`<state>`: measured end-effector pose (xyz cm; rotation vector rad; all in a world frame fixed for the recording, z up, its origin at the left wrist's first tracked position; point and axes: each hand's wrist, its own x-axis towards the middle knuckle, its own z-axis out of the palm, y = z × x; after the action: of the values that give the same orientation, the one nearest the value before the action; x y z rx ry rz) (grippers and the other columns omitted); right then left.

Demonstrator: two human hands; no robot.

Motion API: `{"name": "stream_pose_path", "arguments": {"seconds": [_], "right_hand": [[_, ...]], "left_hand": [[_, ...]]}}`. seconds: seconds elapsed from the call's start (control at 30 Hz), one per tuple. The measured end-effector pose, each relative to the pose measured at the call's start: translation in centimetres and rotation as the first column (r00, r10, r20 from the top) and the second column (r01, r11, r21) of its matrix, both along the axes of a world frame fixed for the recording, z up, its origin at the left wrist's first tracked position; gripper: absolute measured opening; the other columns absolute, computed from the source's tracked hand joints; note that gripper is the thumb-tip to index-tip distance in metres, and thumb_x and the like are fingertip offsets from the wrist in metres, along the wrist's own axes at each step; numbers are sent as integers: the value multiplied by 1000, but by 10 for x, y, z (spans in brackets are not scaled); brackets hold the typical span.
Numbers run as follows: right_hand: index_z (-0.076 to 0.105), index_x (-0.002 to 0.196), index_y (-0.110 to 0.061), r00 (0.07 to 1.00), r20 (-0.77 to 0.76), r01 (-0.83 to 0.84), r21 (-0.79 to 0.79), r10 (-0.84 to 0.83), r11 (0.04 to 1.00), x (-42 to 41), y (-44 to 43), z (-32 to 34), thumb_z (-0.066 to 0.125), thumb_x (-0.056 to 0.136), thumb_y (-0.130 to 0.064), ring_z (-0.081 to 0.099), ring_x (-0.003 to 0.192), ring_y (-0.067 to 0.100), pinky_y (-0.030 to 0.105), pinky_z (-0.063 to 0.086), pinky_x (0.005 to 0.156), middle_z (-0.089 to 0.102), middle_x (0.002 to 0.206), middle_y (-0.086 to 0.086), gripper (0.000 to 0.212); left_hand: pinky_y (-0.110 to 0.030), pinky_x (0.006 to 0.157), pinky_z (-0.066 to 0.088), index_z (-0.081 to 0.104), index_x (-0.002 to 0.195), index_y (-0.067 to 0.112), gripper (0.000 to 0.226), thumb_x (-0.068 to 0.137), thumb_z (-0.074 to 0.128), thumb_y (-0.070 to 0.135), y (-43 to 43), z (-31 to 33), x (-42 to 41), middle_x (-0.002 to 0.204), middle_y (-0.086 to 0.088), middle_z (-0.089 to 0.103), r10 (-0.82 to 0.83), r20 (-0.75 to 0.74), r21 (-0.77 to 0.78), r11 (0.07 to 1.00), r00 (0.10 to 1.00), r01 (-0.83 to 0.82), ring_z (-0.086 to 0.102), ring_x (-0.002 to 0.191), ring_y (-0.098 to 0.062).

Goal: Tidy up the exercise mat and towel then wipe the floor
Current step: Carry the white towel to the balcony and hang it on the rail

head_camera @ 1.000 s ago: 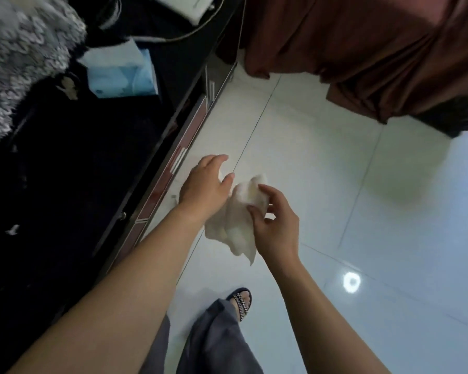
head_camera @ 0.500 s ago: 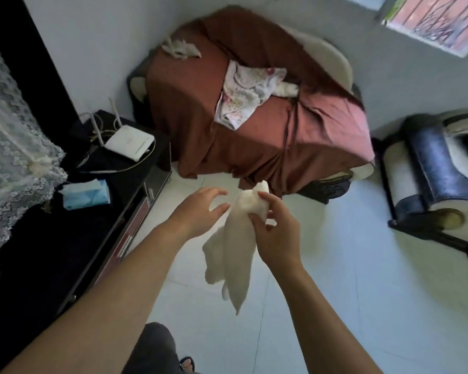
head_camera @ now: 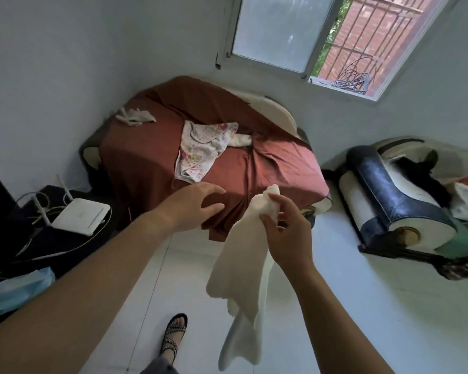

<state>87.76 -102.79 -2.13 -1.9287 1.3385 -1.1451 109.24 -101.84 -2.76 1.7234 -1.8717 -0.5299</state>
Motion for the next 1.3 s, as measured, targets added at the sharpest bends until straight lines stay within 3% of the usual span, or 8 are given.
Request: {"name": "stream_pose_path", "arguments": {"seconds": [0.2,0.33,0.53,0.67,0.77,0.87,1.1,1.3], "right_hand": [[59,121,-19,995,1,101,-70,-101,992,19,-102,25,70,80,-7,53,78,-10,-2,38,67,58,97,-12,44],[60,120,-18,987,43,162,-113,-158,980,30,-175,39,69,79,-4,56,78,-14,-2,40,66,57,96,-15,44],[60,118,-22,944,157,313,-145,-291,938,23,-257,48,68,80,-8,55,82,-9,3,42,65,62,100,-11,42],[61,117,-22,919,175,381,-170,-352,909,-5,-292,54,68,80,-7,57,81,-5,2,40,63,63,99,-12,41],[60,118,-21,886,190,448,-124,-422,885,-46,-316,48,68,81,-7,59,81,-6,4,43,69,59,96,-24,41],[60,117,-21,842,201,520,-60,-500,852,-98,-337,31,68,81,-6,59,78,-3,8,45,72,63,103,-15,40],[65,107,-21,751,202,620,114,-629,776,-216,-397,-18,68,81,-5,61,78,11,8,47,65,67,90,-4,30],[66,90,-27,800,152,548,210,-580,810,-283,-452,-20,71,80,-10,61,78,1,16,51,66,67,81,-12,20]], "left_hand": [[-28,105,36,54,126,24,39,89,57,36,-113,10,-1,131,4,53,-99,-71,19,995,993,101,47,122,-11],[-19,95,36,54,125,26,38,90,55,41,-187,24,2,127,8,55,-193,-121,55,978,974,201,49,116,-6],[-25,87,50,57,119,28,51,75,69,50,-279,9,-27,112,10,64,-200,-482,82,959,853,271,59,103,-6],[-26,69,44,65,106,18,30,80,71,31,-325,-8,-58,90,5,65,-252,-331,-12,965,909,263,58,79,-11],[-21,59,41,68,81,22,3,82,70,24,-361,-12,-78,68,10,64,-276,-371,-4,955,886,296,53,62,-2],[-10,53,37,62,74,34,21,81,71,16,-399,-8,-107,58,18,60,-328,-409,-3,934,852,358,48,55,2],[-14,50,41,63,72,30,23,81,69,10,-508,6,-211,54,21,60,-430,-382,26,880,818,475,49,47,-1],[-11,56,44,65,77,29,25,80,70,5,-582,36,-310,66,14,66,-497,-426,-24,841,756,540,54,53,3]]}}
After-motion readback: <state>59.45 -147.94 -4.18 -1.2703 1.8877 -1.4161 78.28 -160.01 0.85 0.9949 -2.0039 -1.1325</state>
